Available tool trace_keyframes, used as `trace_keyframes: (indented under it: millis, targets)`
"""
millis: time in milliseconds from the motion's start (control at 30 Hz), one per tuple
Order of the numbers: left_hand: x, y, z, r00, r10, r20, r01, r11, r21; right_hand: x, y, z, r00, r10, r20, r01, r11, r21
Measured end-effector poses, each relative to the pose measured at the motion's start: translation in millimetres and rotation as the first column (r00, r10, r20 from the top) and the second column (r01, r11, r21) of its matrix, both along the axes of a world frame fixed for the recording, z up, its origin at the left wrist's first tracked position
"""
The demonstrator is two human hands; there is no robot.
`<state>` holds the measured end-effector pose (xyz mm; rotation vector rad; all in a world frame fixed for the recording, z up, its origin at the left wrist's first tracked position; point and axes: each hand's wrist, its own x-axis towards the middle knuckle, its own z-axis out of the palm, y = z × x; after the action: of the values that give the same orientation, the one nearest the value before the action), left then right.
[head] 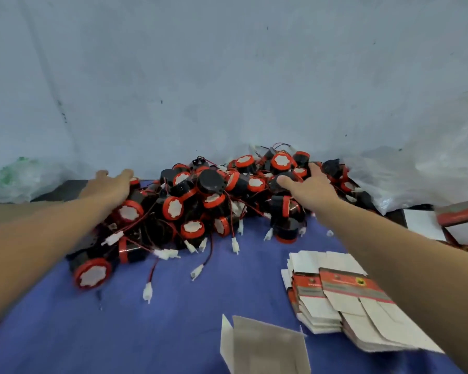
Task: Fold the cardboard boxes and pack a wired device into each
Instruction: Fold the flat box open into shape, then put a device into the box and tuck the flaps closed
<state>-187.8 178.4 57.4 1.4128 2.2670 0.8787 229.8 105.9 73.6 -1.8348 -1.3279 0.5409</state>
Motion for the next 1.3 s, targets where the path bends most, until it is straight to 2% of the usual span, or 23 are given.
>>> trace_keyframes:
  millis: [33, 100, 167, 200, 267, 333, 367, 433, 567, 667, 800, 867, 933, 1000, 1067, 1100, 1200, 1233, 1300]
  targets:
    - [-5.3, 11.2, 1.1, 0.994, -0.074, 0.084, 0.084, 0.989, -0.118, 6.2, 11.6, 2.3, 0.999, -0.005, -0.045, 0.004, 1.0, -0.021]
    - [-12.2, 25.6, 3.7, 0.944, -0.185, 0.273, 0.269, 0.91, -0.315, 16.8, 32.7, 3.5, 0.981, -0.003, -0.194, -0.009, 0.998, -0.064]
    - [-12.3, 33.3, 6.3, 0.907, -0.263, 0.33, 0.379, 0.85, -0.365, 19.9, 41.1, -1.0, 0.956, 0.044, -0.29, -0.092, 0.984, -0.152]
    - [-8.0, 36.8, 6.4, 0.884, -0.323, 0.337, 0.438, 0.822, -0.363, 18.0, 43.0, -7.5, 0.956, 0.085, -0.28, -0.148, 0.965, -0.215]
    - [7.3, 38.0, 6.4, 0.831, -0.437, 0.344, 0.546, 0.76, -0.353, 10.3, 46.5, -21.2, 0.969, 0.192, -0.152, -0.229, 0.933, -0.279]
    - [26.5, 33.1, 5.3, 0.801, -0.489, 0.344, 0.594, 0.716, -0.366, 4.9, 47.8, -27.8, 0.971, 0.231, -0.06, -0.239, 0.946, -0.22]
    - [34.4, 29.3, 4.6, 0.792, -0.503, 0.347, 0.608, 0.703, -0.369, 4.4, 45.3, -27.0, 0.971, 0.231, -0.067, -0.239, 0.952, -0.192]
    - [44.1, 19.4, 4.1, 0.773, -0.519, 0.364, 0.628, 0.703, -0.333, 5.0, 35.1, -21.9, 0.966, 0.246, -0.085, -0.257, 0.948, -0.186]
    - [68.7, -9.5, 2.3, 0.721, -0.526, 0.451, 0.668, 0.7, -0.253, 0.9, 1.5, -14.7, 0.943, 0.333, -0.021, -0.326, 0.909, -0.261]
    - [101.5, -38.8, -2.2, 0.668, -0.619, 0.413, 0.74, 0.612, -0.28, -5.9, -25.2, -13.5, 0.944, 0.314, -0.099, -0.329, 0.908, -0.259]
    - [139.3, -75.5, 4.6, 0.631, -0.69, 0.355, 0.774, 0.591, -0.229, -11.4, -60.4, -13.9, 0.954, 0.221, -0.203, -0.267, 0.935, -0.235]
    - [157.9, -93.4, 11.2, 0.59, -0.719, 0.368, 0.805, 0.56, -0.195, -13.3, -80.6, -12.2, 0.964, 0.211, -0.162, -0.247, 0.935, -0.253]
    - [171.8, -106.7, 15.6, 0.563, -0.736, 0.376, 0.824, 0.534, -0.188, -15.5, -100.1, -7.6, 0.974, 0.225, -0.015, -0.219, 0.925, -0.31]
    - [173.2, -114.6, 14.7, 0.561, -0.753, 0.343, 0.822, 0.557, -0.122, -17.6, -119.0, -0.8, 0.94, 0.233, 0.25, -0.132, 0.923, -0.361]
    - [163.0, -119.0, 12.1, 0.583, -0.769, 0.262, 0.801, 0.599, -0.023, -21.3, -139.4, 4.8, 0.881, 0.181, 0.438, -0.045, 0.952, -0.303]
    - [155.8, -123.5, 11.9, 0.601, -0.782, 0.169, 0.794, 0.608, -0.008, -25.2, -151.1, 7.5, 0.88, 0.151, 0.451, -0.034, 0.966, -0.257]
    - [135.7, -138.5, 16.3, 0.599, -0.709, -0.372, 0.757, 0.653, -0.024, -40.5, -183.1, 10.8, 0.938, 0.214, 0.273, -0.167, 0.969, -0.184]
    - [131.5, -143.8, 19.1, 0.583, -0.649, -0.489, 0.751, 0.66, 0.018, -48.7, -191.8, 10.4, 0.934, 0.274, 0.229, -0.232, 0.953, -0.196]
    - [124.4, -158.3, 23.4, 0.57, -0.594, -0.568, 0.765, 0.636, 0.102, -65.0, -207.6, 6.7, 0.915, 0.354, 0.194, -0.316, 0.927, -0.204]
